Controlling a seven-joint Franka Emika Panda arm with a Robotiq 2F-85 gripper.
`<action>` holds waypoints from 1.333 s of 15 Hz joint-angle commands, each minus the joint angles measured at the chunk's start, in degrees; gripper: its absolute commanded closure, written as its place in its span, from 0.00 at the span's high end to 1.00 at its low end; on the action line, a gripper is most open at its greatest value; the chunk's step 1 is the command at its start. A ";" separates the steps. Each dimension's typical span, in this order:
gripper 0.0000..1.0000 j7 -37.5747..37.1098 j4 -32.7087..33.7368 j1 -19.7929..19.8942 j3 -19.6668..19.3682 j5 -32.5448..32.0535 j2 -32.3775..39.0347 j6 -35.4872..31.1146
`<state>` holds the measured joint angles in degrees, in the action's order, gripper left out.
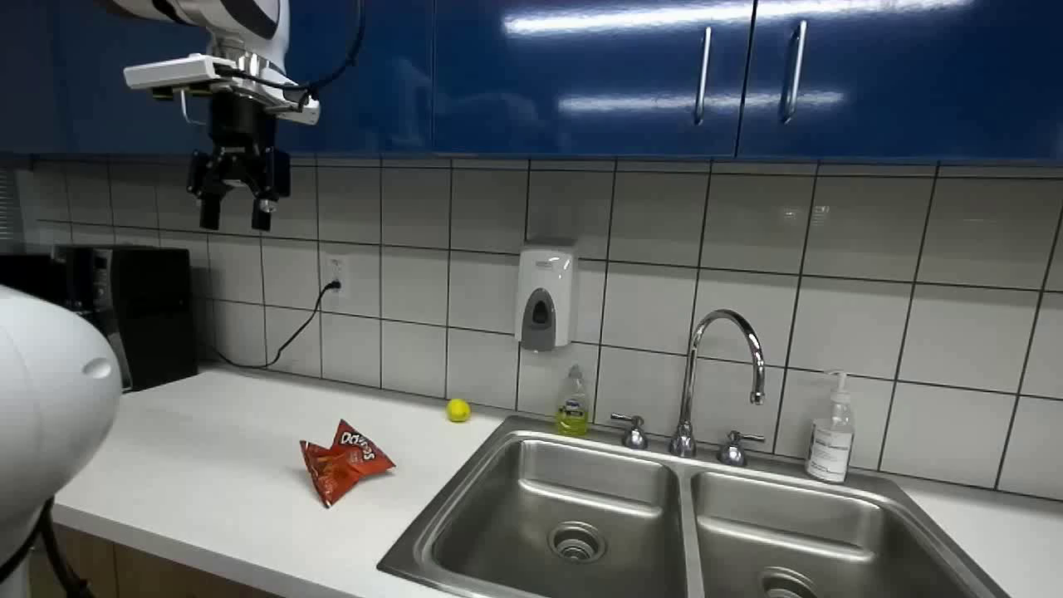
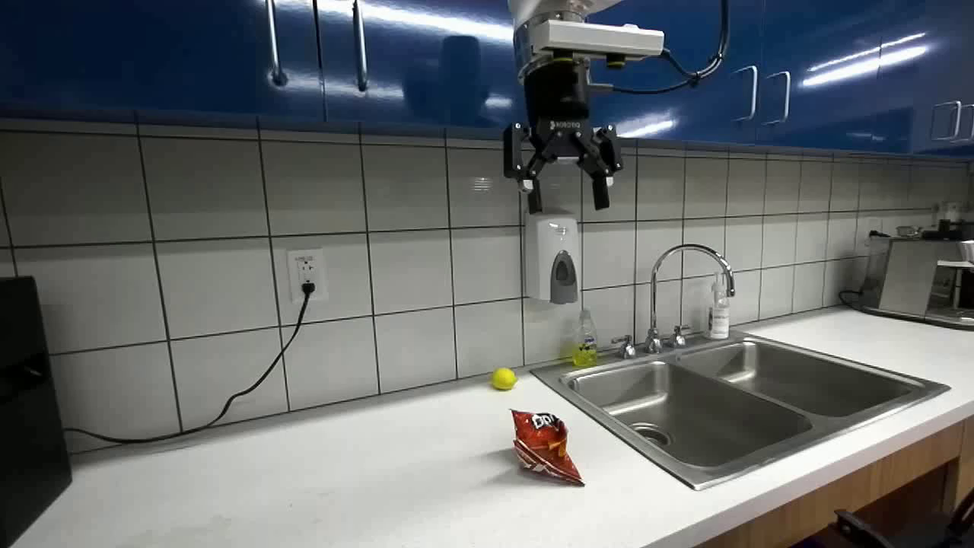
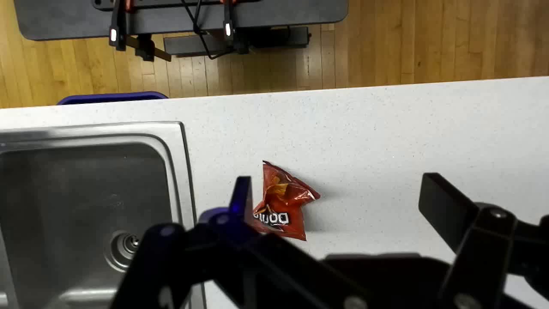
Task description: Put the snack packet into the sink
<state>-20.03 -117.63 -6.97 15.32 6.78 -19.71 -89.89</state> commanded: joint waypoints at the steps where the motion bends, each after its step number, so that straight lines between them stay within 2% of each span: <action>1: 1.00 -0.15 0.10 -0.55 -0.46 -0.16 0.14 0.05; 8: 1.00 -0.15 0.10 -0.55 -0.47 -0.16 0.15 0.05; 14: 1.00 2.02 -2.58 -0.60 -1.91 2.71 0.40 -8.68; 20: 1.00 2.59 -6.96 -0.11 -3.63 4.39 -0.08 -14.06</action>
<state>-18.69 -122.36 -6.97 12.89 10.14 -18.96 -101.56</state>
